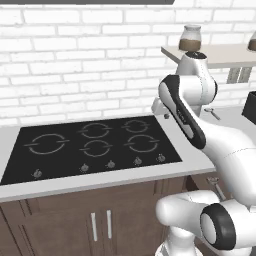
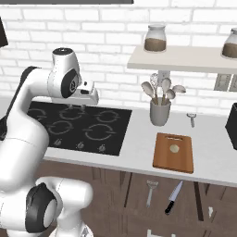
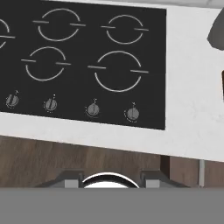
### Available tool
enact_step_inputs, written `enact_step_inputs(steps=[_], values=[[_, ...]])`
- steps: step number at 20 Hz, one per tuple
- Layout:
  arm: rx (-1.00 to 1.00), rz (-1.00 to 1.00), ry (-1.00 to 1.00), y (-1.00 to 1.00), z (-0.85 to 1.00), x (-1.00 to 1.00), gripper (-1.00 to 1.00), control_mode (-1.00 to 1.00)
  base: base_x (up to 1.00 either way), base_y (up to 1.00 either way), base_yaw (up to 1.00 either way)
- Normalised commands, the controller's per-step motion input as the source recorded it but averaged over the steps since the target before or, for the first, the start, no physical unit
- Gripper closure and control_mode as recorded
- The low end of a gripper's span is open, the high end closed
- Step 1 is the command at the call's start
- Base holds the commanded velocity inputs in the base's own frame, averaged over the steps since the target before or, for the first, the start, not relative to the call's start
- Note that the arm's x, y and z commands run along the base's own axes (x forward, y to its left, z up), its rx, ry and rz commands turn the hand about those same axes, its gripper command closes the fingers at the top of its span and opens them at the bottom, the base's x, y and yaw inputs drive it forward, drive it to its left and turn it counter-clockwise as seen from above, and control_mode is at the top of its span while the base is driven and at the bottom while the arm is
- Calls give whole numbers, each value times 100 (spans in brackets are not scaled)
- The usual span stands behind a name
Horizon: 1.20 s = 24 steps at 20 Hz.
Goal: Place the appropriate cutting tool for cutting the garlic skin on the cutting board.
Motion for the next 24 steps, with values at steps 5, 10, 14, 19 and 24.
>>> enact_step_inputs(steps=[5,10,14,19,24], values=[[0,0,-1,0,-7,-15,-100,-100,0,0,0],[0,0,4,-52,-47,-76,-100,-100,0,0,0],[0,-3,11,-94,-52,-91,-100,-100,0,0,0],[0,-9,23,-100,-69,-49,-100,-100,0,0,0],[0,-11,27,-100,-65,-11,-100,-100,0,0,0]])
